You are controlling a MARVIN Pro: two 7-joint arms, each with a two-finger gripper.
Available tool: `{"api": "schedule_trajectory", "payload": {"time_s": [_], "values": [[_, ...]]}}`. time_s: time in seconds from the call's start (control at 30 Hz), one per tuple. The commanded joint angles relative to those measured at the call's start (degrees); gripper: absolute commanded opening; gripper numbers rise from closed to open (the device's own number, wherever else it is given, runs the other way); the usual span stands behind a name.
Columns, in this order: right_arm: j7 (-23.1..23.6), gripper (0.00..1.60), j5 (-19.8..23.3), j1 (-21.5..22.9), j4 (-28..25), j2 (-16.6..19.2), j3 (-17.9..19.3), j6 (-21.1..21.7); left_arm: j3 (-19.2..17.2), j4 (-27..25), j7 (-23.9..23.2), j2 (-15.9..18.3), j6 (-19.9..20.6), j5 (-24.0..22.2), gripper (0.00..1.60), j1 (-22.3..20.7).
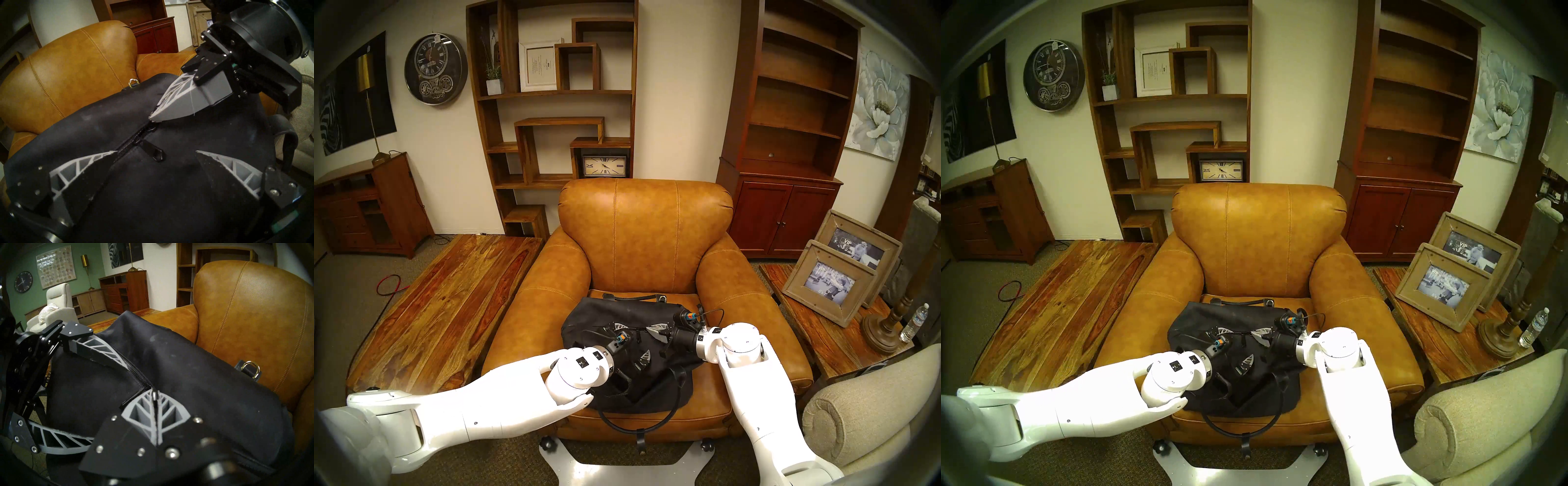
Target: Open a bag with a zipper
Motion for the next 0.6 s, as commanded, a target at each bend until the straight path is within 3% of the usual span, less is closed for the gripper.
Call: {"api": "schedule_trajectory", "payload": {"time_s": [0.0,0.27,0.5,0.57], "values": [[0.38,0.00,0.02,0.14,-0.85,0.07,-0.12,0.18,-1.62,-1.56,1.05,0.90,-0.39,-0.25,0.90,-0.77],[0.60,0.00,-0.09,0.39,-0.54,0.01,-0.12,0.10,-1.90,-1.46,1.02,1.18,-0.35,-0.61,1.10,-0.43],[0.53,0.00,-0.19,0.33,-0.65,-0.06,-0.05,0.21,-1.52,-0.80,0.29,0.69,-0.61,-1.05,1.09,-0.62],[0.52,0.00,-0.17,0.32,-0.58,-0.03,0.00,0.13,-1.29,-0.50,-0.32,0.46,-0.40,-1.33,1.15,-0.78]]}}
